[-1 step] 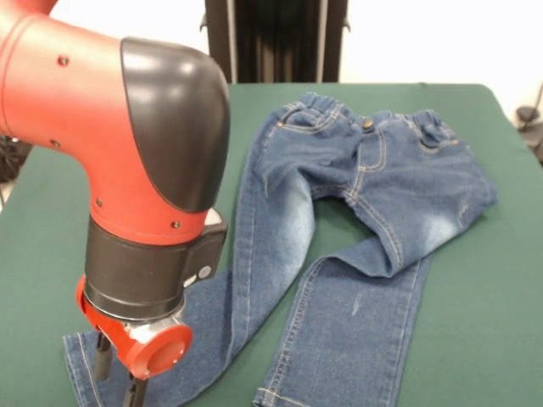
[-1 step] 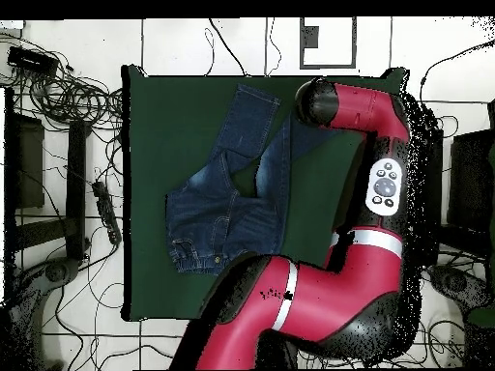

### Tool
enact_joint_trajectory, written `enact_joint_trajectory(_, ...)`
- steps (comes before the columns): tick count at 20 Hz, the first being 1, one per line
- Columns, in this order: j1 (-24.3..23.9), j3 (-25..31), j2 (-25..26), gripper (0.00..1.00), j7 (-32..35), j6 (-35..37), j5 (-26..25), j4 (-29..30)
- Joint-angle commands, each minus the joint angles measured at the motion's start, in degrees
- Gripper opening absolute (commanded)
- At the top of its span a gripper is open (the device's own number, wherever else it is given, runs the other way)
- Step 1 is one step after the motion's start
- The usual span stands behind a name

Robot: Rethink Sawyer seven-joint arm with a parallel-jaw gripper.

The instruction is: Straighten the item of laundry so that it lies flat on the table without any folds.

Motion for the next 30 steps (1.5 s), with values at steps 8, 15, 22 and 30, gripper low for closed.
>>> enact_joint_trajectory(8, -0.6, 7.6, 9.4, 1.00, -2.7, 0.4, 2.6, 5.6)
enact_joint_trajectory(15, -0.7, 7.0, 9.6, 1.00, -1.4, -0.1, 3.5, 5.7)
enact_joint_trajectory(22, -0.4, 6.3, 9.6, 0.00, -0.6, -0.4, 3.6, 5.6)
enact_joint_trajectory(30, 0.4, 5.4, 9.9, 0.00, 0.9, 1.1, 3.5, 4.7)
